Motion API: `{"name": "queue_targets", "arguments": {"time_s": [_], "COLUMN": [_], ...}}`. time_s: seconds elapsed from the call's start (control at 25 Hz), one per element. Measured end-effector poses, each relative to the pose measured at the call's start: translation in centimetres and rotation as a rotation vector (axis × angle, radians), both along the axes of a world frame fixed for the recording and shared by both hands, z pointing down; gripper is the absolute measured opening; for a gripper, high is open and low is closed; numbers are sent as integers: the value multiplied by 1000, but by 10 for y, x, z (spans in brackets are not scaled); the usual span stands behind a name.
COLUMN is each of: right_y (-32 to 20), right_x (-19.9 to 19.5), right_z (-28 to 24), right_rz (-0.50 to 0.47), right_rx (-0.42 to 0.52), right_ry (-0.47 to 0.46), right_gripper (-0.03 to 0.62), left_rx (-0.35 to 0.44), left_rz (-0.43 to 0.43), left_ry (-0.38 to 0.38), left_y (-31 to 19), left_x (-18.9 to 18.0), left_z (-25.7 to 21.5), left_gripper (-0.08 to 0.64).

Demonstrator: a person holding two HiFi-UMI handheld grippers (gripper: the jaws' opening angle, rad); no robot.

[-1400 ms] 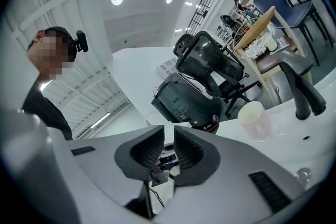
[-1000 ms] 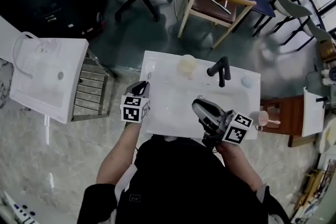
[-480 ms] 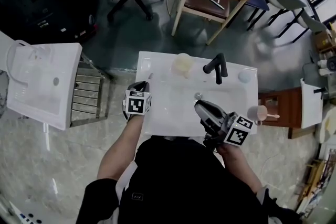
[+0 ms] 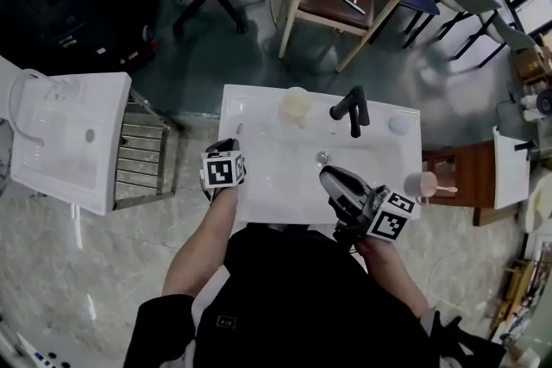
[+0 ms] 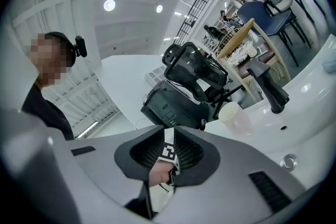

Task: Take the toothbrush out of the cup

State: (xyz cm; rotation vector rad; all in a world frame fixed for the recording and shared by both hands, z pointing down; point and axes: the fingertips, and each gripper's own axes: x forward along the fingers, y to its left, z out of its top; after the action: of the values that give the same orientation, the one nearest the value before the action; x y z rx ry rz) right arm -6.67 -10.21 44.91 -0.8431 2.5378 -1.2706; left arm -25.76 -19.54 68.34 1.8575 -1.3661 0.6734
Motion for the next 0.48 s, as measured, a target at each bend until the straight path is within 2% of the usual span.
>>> {"name": "queue_targets", "arguments": {"time_s": [0.36,0.48], "right_y": [-4,-7], "right_x": [13,16], "right_z": [-3,-4], "right_rz": [-8,-11], "right_rx": [4,8], "right_ry": [-13,-20], "right_gripper": [69,69], "left_rx": [-15,-17], "left_rz": [-34,-45], "left_ry": [-52,-41], "left_y": [1,1], "left_x": [-3,-4], "left_z": [3,4], "left_gripper": [43,93]}}
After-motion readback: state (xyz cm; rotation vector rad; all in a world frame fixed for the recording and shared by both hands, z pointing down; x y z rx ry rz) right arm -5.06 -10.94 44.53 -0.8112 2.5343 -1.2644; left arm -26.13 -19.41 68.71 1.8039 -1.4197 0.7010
